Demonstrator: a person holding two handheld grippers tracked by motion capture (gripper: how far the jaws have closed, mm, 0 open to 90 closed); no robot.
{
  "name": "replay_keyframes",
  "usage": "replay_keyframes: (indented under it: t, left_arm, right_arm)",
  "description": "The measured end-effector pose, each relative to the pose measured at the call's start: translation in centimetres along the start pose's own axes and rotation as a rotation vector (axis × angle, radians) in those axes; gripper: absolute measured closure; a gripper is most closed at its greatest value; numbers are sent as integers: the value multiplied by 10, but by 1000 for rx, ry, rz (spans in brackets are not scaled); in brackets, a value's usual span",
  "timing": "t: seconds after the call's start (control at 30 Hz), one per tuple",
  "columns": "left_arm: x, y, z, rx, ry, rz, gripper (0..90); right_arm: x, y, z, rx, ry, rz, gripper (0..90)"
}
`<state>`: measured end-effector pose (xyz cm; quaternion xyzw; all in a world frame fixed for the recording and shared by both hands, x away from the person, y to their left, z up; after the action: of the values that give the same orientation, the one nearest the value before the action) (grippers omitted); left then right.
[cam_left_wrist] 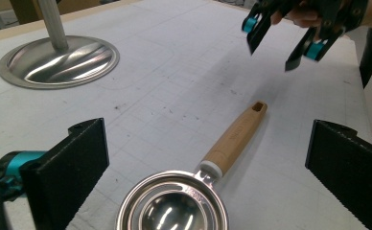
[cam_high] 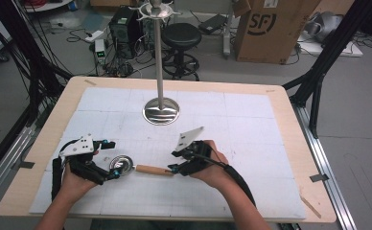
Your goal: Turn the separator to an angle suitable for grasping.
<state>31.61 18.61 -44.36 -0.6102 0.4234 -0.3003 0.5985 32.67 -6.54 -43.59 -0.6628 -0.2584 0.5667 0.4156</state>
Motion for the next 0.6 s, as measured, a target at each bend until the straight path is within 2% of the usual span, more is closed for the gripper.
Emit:
replay_keyframes:
  t: [0.1, 0.17, 0.2, 0.27, 0.3, 0.47, 0.5, 0.53, 0.6]
  left_arm:
    - [1, 0, 0, -4, -5, -6, 16]
    - [1, 0, 0, -3, 0, -3, 16]
    - [2, 0, 0, -5, -2, -2, 16]
    - [3, 0, 0, -6, 1, -1, 16]
    - [3, 0, 0, -6, 1, -1, 16]
    - [6, 0, -1, -2, 9, 1, 16]
    - [6, 0, -1, -2, 9, 1, 16]
    - [7, 0, -2, -5, 8, -1, 16]
    - [8, 1, -2, -9, 11, 1, 16]
  right_arm:
    - [-25, 9, -8, 39, 74, -29, 455]
    - [-30, 12, -9, 49, 90, -37, 441]
    - [-48, 20, -14, 80, 149, -55, 421]
    - [-62, 26, -16, 105, 186, -75, 411]
    - [-68, 29, -16, 123, 195, -82, 404]
    - [-92, 43, -19, 144, 246, -143, 373]
    - [-92, 43, -19, 144, 246, -143, 373]
    - [-99, 47, -21, 166, 269, -179, 355]
    - [-101, 50, -22, 174, 277, -196, 346]
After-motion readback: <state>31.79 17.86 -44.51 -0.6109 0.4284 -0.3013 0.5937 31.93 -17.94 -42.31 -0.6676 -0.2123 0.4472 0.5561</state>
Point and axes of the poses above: each handheld gripper's, and its own axes: x roughly forward along the jaws, y roughly out of its underside, z roughly to its left, the point moved 7 cm from there along x, roughly forward along the jaws, and after that the axes turned 13 degrees about -z, right-handed, at the moved point
